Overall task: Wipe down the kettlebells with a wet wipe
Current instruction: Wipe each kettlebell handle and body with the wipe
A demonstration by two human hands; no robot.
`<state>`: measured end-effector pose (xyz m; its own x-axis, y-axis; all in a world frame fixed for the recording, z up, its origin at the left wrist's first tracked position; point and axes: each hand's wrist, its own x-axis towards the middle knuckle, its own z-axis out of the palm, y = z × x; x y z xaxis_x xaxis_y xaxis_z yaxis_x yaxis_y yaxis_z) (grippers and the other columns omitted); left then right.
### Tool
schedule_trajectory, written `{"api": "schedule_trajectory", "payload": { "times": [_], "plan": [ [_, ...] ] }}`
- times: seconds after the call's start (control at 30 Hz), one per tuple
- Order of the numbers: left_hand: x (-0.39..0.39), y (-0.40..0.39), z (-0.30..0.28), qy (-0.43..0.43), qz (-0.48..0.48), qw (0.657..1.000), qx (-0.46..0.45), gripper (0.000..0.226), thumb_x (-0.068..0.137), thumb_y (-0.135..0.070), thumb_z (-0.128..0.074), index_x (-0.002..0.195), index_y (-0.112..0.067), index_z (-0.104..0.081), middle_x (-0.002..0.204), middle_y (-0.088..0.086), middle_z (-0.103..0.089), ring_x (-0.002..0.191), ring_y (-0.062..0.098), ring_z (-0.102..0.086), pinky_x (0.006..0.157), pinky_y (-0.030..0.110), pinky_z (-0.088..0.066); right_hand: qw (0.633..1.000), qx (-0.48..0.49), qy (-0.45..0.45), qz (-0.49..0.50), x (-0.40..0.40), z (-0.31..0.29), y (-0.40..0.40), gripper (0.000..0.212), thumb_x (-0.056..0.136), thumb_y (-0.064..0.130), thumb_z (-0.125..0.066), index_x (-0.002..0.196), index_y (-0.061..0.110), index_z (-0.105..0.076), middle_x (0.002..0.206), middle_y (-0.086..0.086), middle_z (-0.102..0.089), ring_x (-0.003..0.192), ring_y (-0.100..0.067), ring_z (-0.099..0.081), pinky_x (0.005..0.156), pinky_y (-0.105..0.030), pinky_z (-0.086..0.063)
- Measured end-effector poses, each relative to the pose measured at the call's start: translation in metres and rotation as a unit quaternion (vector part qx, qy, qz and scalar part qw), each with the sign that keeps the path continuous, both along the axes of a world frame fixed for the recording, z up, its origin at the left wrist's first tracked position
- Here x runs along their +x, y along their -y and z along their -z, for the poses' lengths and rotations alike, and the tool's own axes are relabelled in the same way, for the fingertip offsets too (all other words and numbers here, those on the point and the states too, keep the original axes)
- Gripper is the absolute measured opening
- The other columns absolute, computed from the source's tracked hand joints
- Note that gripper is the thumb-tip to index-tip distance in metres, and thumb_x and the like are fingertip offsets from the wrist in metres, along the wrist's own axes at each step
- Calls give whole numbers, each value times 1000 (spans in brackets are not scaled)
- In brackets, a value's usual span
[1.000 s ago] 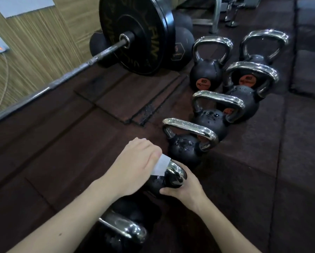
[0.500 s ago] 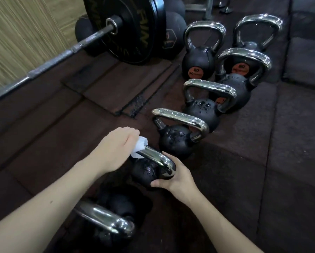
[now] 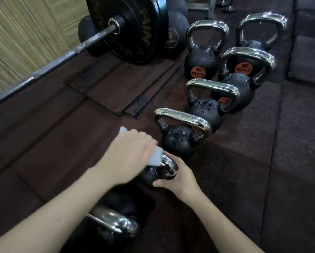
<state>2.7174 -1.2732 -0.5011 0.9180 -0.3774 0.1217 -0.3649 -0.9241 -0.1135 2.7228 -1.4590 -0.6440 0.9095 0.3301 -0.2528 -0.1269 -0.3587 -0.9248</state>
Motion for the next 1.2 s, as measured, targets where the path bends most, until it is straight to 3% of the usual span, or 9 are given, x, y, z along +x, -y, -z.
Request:
{"api": "schedule_trajectory", "payload": {
  "times": [0.13, 0.23, 0.4, 0.63, 0.77, 0.9, 1.0, 1.07, 1.2],
  "plan": [
    [15, -18, 3, -64, -147, 983, -90, 43, 106, -19, -47, 65, -26, -36, 62, -3, -44, 59, 16, -44, 56, 26, -34, 1000, 7, -2, -8, 1, -1, -1, 117, 41, 48, -101, 147, 44, -52, 140, 20, -63, 130, -2, -61, 116, -34, -48],
    [12, 27, -7, -26, -65, 997, -15, 16, 88, -20, -46, 77, -28, -39, 73, -1, -59, 67, 29, -59, 57, 36, -31, 999, 15, -31, 12, 3, 3, 1, 107, 41, 49, -100, 139, 38, -60, 131, 15, -70, 121, -1, -67, 109, -30, -53],
    [-23, 80, 26, -48, 14, 999, -20, 12, 90, -21, -55, 84, -11, -53, 79, 6, -53, 76, 29, -49, 70, 46, -38, 1000, 4, 0, 10, -2, -5, -1, 10, 83, 28, -62, 89, 34, -57, 87, 19, -58, 82, 20, -59, 74, -9, -41],
    [2, -31, 9, -20, -10, 999, -39, 31, 109, -19, -38, 89, -19, -61, 80, -4, -46, 79, 27, -53, 75, 43, -44, 1000, 27, -4, -3, 3, 12, -1, 116, 37, 56, -102, 141, 56, -50, 140, 18, -64, 131, -4, -61, 115, -34, -48],
    [10, -36, 19, -60, -117, 980, -151, 35, 108, -19, -35, 73, -21, -36, 75, -3, -43, 76, 26, -46, 72, 45, -42, 1000, 19, -10, 14, 3, 9, 0, 114, 37, 60, -102, 137, 65, -48, 143, 16, -64, 134, -5, -61, 118, -41, -47],
    [8, 18, -3, -69, -61, 996, 17, 17, 88, -13, -52, 88, -26, -42, 87, 2, -58, 79, 30, -59, 68, 36, -41, 1000, 11, -25, 16, 4, 13, 0, 108, 39, 49, -105, 135, 57, -54, 137, 16, -68, 127, -5, -65, 111, -34, -52],
    [-4, 70, -1, -87, -24, 995, 51, 18, 95, -16, -34, 96, -24, -51, 96, 2, -59, 91, 27, -57, 73, 41, -29, 999, 37, -28, 21, -1, 7, 1, 30, 84, 27, -83, 101, 48, -70, 99, 26, -74, 92, 18, -67, 81, -5, -50],
    [-21, 87, 13, -65, -12, 996, 54, 36, 90, -14, -21, 89, -15, -58, 87, 4, -52, 83, 27, -49, 73, 43, -28, 997, 32, -67, 14, 0, 4, 1, 50, 103, -2, -55, 87, 45, -57, 83, 18, -62, 78, 17, -63, 72, -2, -45],
    [-22, 44, 17, -24, 38, 999, -16, 32, 104, -29, -34, 85, -19, -57, 82, 1, -50, 77, 25, -45, 75, 41, -36, 998, 26, -54, 20, -1, 3, 2, 52, 69, 25, -91, 113, 35, -64, 108, 13, -71, 94, 11, -68, 81, -13, -54]
  ]
}}
